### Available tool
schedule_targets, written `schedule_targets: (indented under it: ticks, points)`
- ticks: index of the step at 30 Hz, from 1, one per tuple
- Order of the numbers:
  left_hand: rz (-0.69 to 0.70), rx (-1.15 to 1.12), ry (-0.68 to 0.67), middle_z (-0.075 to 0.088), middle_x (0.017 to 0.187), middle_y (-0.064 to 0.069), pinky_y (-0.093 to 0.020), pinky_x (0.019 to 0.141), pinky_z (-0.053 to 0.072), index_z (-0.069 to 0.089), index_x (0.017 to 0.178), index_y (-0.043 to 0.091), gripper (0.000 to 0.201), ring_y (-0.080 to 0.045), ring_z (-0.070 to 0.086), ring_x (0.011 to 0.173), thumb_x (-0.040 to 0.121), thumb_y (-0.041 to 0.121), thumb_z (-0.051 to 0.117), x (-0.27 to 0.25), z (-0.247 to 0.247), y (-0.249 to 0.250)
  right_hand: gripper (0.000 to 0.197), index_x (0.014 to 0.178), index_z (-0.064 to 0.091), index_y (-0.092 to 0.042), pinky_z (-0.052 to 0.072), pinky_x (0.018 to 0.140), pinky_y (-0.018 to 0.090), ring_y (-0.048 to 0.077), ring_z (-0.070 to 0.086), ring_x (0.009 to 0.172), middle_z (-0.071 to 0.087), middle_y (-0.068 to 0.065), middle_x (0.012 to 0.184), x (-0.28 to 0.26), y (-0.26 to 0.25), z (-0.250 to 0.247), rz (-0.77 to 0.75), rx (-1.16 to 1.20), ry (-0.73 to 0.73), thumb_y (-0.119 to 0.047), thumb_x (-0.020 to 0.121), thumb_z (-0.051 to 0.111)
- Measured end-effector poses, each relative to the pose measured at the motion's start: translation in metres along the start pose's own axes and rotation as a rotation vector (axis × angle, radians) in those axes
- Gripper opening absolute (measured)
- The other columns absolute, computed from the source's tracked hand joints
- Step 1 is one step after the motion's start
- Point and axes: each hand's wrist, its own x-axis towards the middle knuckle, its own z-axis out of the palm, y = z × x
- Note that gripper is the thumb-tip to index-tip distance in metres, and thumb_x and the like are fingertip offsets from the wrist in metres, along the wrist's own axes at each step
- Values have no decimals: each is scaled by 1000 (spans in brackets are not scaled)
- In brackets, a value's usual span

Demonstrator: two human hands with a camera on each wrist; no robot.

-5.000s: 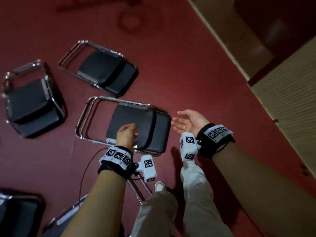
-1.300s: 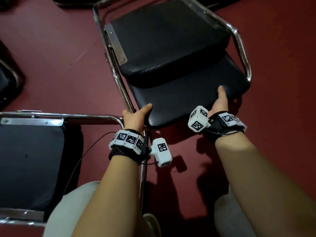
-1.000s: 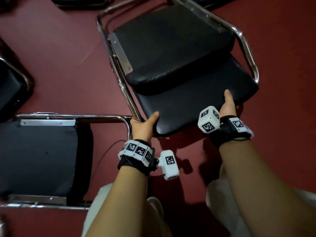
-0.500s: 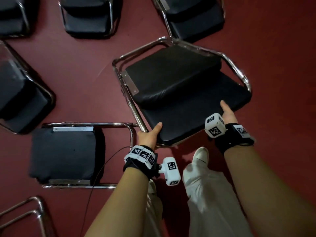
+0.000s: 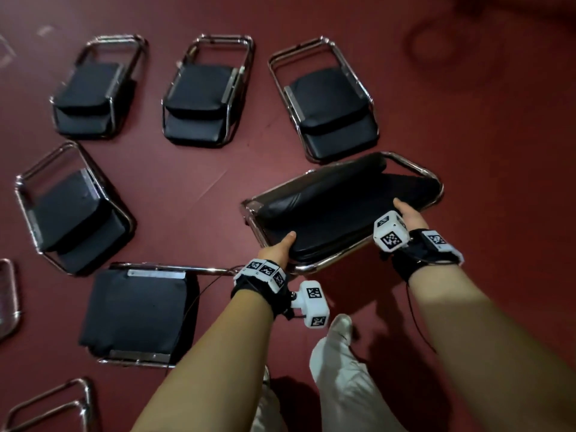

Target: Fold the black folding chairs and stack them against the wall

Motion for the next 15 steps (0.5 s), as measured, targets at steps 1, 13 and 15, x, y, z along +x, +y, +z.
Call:
schedule_targets:
  ticks: [1,13,15]
  points:
    - [-15,-6,-22,70,74,-14,-54,82,59,66,101,1,74,-37,72,75,54,54,87,-6,5,6,34,78,53,-8,40,31,17,14,59,34,61,3,44,-10,-13,0,-8,-7,-9,-31,102,48]
    - [-14,107,-171,71,83,-15,-28,49,53,61,123,3,53,-25,67,51,93,47,63,-45,25,98,18,109,59,-5,54,44,29,24,69,55,65,18,86,-58,-60,62,-15,-237,-240,-18,98,58]
    - [-77,52,-211,69,100,-19,-35,54,56,57,128,2,60,-29,71,62,91,48,66,-40,26,114,35,116,62,-2,61,67,41,29,72,84,70,17,105,-57,-37,82,146,-360,-327,-27,92,67]
